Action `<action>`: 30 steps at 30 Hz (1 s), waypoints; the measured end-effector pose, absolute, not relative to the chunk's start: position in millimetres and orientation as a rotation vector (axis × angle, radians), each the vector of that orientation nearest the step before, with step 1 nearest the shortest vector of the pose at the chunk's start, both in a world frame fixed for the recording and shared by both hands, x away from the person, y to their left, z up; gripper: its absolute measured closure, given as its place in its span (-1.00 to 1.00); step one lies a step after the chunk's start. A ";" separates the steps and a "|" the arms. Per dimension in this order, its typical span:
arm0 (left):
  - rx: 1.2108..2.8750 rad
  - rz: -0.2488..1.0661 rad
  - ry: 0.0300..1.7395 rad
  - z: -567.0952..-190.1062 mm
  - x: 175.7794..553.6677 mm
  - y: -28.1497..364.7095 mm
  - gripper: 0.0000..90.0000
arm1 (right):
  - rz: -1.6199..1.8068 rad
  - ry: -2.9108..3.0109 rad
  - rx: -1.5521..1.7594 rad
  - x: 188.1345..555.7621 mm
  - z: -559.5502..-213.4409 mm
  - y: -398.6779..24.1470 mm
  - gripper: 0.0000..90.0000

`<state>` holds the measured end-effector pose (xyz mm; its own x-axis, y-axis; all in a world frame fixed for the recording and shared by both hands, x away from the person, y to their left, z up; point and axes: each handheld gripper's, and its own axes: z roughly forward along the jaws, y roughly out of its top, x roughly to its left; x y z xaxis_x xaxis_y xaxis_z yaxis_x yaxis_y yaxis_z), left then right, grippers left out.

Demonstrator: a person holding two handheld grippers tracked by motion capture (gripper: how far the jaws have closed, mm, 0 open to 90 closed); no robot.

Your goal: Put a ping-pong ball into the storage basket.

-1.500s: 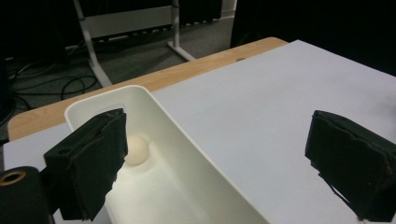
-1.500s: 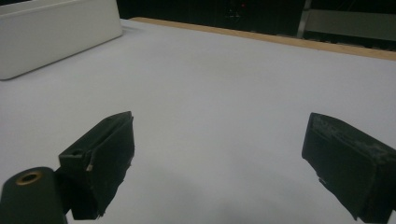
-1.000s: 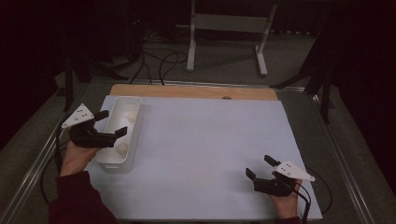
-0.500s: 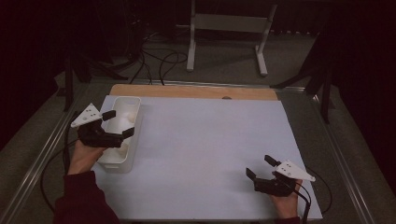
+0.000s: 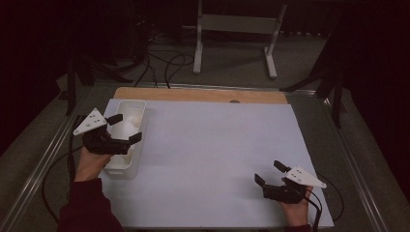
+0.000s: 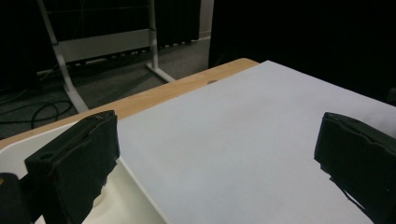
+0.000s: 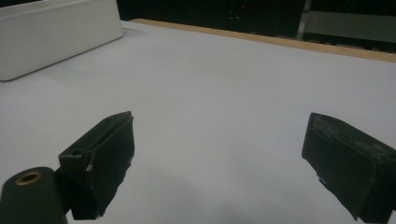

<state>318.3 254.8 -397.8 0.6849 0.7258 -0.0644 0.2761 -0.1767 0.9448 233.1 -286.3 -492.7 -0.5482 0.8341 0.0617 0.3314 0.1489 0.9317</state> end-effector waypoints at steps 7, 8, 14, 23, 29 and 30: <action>1.737 0.496 0.804 -402.9 313.3 252.5 -0.98 | 1.391 1.957 1.104 233.1 -492.7 -285.6 -0.80; 1.731 0.496 0.805 -404.0 312.8 252.1 -0.98 | 1.391 1.957 1.104 233.1 -492.7 -285.6 -0.80; 1.749 0.495 0.813 -412.8 310.5 248.9 -0.98 | 1.390 1.959 1.104 233.2 -492.9 -285.4 -0.80; 1.756 0.483 0.824 -423.7 304.6 246.1 -0.98 | 1.394 1.957 1.105 233.5 -492.9 -285.4 -0.80; 1.747 0.471 0.832 -431.8 301.1 246.4 -0.98 | 1.394 1.953 1.104 233.7 -492.8 -285.9 -0.80; 1.746 0.471 0.829 -432.6 300.7 246.2 -0.98 | 1.394 1.953 1.105 233.7 -492.8 -285.9 -0.80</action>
